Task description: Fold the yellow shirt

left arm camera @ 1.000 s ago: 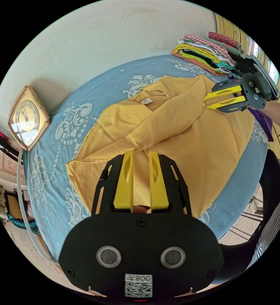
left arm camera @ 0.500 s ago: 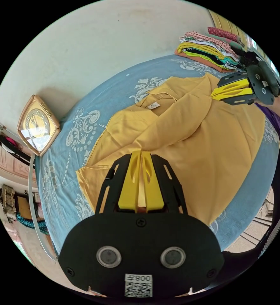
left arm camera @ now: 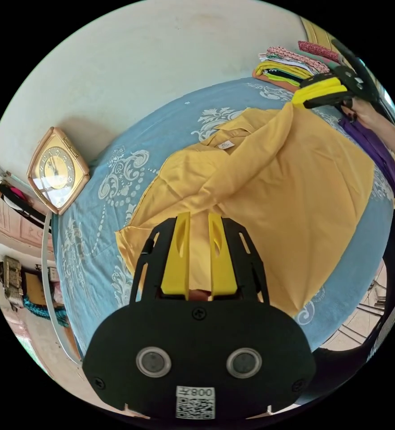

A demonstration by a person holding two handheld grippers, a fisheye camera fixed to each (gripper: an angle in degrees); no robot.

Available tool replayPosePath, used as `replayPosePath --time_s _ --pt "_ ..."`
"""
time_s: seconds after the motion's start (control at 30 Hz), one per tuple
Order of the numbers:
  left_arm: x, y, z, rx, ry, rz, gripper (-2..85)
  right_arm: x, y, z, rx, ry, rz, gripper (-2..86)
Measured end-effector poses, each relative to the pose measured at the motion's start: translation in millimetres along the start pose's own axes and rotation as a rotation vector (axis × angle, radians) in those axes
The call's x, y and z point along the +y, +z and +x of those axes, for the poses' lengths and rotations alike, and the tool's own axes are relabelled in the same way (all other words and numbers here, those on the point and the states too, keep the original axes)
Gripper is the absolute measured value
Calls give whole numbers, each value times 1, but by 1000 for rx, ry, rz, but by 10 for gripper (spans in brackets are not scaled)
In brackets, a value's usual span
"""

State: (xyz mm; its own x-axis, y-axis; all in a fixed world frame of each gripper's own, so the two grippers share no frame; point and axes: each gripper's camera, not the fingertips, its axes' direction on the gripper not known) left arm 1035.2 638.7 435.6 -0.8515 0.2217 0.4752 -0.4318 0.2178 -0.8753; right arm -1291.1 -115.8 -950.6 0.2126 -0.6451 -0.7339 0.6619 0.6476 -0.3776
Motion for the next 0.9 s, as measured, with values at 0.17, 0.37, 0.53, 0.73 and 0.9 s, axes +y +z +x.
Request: replayPosePath --time_s 0.17,0.37,0.53,0.73,0.9 --pt "3 29 2 -115 46 -51 29 11 24 31 -57 43 13 -1" --pt "-4 25 -34 -126 -30 60 11 26 50 75 -52 102 32 1" --pt "-17 54 -81 -80 -169 33 12 17 117 144 -170 248 -63 20" --pt "29 71 -108 91 -308 74 22 41 186 193 -432 408 -122 60" --pt "57 79 -118 68 -337 95 21 67 202 198 -413 439 -109 45"
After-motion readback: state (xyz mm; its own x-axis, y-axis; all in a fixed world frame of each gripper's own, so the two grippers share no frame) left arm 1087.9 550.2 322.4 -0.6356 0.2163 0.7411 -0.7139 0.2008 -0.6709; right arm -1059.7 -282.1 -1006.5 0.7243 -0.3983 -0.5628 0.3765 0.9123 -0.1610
